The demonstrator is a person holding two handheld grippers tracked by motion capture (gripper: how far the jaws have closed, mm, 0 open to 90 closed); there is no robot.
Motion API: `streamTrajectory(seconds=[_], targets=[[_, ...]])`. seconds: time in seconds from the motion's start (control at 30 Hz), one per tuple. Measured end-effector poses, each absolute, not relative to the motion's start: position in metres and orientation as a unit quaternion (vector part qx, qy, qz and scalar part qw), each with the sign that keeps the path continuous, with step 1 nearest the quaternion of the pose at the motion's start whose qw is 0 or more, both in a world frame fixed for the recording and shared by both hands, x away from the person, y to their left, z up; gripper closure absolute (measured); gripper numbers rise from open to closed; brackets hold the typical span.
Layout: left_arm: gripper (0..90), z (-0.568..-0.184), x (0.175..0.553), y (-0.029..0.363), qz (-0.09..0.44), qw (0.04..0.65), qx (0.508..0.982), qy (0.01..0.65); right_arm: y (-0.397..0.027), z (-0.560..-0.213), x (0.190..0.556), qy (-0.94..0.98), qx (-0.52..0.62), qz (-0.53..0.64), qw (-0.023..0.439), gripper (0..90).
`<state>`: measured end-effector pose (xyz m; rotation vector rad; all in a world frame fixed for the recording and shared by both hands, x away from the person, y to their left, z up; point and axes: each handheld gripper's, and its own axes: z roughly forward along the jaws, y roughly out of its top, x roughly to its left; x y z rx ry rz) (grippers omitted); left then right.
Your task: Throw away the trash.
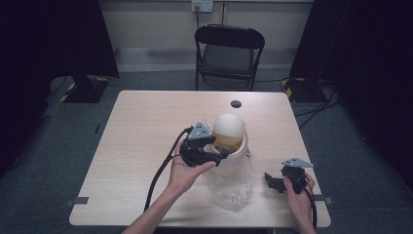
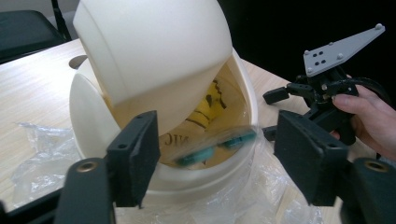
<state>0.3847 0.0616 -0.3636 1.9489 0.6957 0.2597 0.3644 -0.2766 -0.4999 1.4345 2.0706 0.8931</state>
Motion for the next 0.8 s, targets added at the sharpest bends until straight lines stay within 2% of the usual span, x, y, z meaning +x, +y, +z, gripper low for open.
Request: streamTrajectory(seconds=[0.43, 0.8], targets=[[18.3, -0.358, 0.379, 0.09, 0.104, 0.528, 0.789, 0.295, -0.277, -0.5, 0.365, 0.755, 0.52, 0.325, 0.231, 10.0], [15.7, -0.353, 0.38, 0.131, 0.118, 0.544, 0.767, 0.32, -0.277, -0.5, 0.365, 0.755, 0.52, 0.325, 0.231, 10.0]])
